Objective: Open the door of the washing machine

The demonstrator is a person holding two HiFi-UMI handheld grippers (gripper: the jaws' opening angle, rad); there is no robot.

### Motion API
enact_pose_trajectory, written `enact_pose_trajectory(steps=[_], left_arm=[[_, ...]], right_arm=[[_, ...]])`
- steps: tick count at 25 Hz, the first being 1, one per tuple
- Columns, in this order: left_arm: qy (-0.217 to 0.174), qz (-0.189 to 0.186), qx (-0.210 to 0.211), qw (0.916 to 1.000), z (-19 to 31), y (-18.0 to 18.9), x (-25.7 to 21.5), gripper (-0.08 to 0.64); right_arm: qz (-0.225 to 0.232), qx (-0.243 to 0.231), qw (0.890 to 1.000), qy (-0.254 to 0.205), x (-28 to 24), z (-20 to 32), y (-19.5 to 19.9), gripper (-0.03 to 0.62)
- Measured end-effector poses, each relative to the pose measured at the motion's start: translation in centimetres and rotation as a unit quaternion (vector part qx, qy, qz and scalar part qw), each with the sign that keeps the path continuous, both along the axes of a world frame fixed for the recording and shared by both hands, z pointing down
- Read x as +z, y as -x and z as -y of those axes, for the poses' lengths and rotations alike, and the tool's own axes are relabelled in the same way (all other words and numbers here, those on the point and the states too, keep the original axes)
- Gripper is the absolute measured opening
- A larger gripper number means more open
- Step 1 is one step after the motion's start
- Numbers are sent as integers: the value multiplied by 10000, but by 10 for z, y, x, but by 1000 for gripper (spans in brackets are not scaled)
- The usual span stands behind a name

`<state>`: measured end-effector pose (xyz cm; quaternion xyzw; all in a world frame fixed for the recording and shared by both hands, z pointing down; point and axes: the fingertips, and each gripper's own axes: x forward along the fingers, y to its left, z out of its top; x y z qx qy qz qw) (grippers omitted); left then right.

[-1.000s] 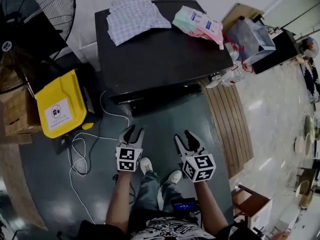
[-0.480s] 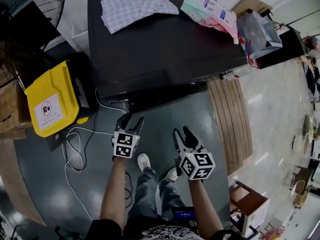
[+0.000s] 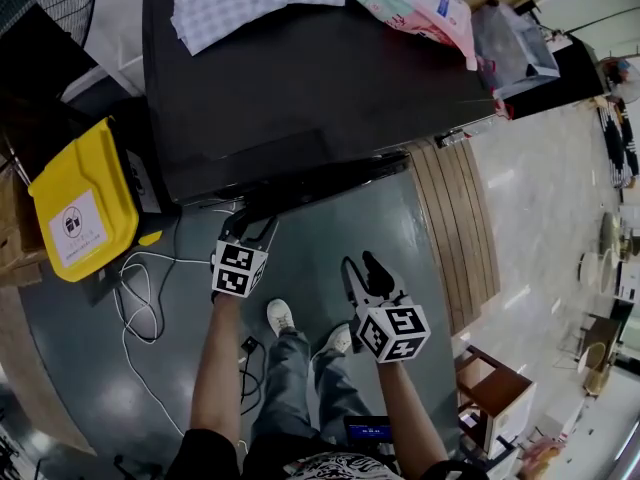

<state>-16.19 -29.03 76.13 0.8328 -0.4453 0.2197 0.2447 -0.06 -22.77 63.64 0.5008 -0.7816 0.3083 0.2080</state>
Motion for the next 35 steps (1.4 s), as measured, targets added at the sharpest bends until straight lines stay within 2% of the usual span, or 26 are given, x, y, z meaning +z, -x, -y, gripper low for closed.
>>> enact_pose_trajectory(steps=[3,8,19,21,24,29,32,35], left_arm=[[-12,13,168,9999,1,-4,1,155],[-77,192,177,9996,-3,-5,-2,137],[141,290,437,9985,-7,-7,-1,120],[338,206,725,9966,-22,-15,1,110],[673,16,1298,9892,-56,-39,6,100],[792,6,1736,9816,-101,-78,3,98],[856,-59,2016,9757,-121,-99,3,107],[1035,-217,2119,9716,-140,-115,4,115]], right_arm=[[-14,5,10000,-16,-2,1,-3,167],[-31,-18,10000,-13,-4,-5,-4,164],[22,-32,9999,160,-3,-19,-1,147],[81,-28,9998,192,-5,-20,0,146],[121,-58,9997,219,-7,-19,3,146],[167,139,9995,243,-7,-12,2,169],[-44,208,9991,366,3,-12,1,193],[-534,420,9966,465,15,-11,-8,198]])
